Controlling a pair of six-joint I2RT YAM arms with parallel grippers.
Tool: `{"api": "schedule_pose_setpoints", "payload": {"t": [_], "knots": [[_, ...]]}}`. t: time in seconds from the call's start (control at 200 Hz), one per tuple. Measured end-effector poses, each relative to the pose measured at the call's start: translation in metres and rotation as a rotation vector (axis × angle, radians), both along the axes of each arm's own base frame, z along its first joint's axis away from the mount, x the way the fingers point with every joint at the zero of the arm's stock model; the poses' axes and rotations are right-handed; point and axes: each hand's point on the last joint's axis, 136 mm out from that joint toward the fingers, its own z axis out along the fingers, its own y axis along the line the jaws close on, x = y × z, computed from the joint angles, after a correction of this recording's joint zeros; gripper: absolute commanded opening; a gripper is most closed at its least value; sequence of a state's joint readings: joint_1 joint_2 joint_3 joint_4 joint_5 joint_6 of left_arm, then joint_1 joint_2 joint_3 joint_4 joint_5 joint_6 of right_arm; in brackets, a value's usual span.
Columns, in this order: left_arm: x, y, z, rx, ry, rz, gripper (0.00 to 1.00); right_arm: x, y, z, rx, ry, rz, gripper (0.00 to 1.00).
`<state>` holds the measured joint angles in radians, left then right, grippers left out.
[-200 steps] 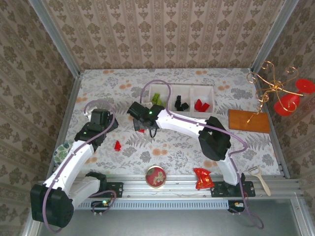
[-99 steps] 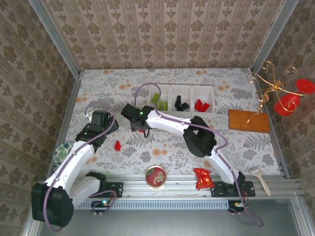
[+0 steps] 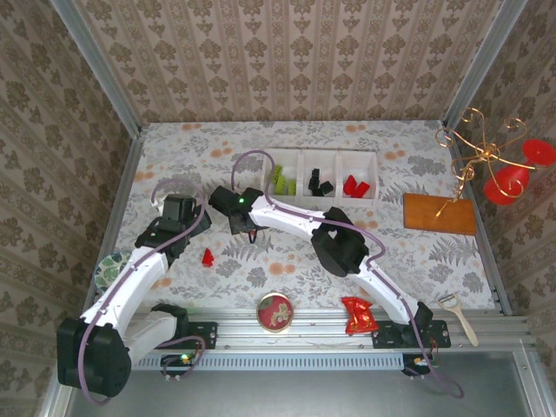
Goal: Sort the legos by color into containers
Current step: Pick up the lego from the center of the table.
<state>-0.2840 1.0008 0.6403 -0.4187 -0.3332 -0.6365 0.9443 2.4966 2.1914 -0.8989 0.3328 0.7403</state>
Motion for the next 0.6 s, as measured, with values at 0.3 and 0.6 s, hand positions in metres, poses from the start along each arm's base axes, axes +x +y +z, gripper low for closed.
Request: {"api": "schedule_pose_setpoints", "payload": {"t": [0.3,0.6], "knots": [[0.0,0.0013,-0.0009,0.0,0.002,0.005,1.0,-0.0028,0.004,-0.005,0.012,0.028,0.021,0.46],[0.0002,0.0015,-0.0025,0.002,0.008,0.005,1.0,-0.0043,0.0087,-0.0048,0.023,0.04,0.05,0.23]]}}
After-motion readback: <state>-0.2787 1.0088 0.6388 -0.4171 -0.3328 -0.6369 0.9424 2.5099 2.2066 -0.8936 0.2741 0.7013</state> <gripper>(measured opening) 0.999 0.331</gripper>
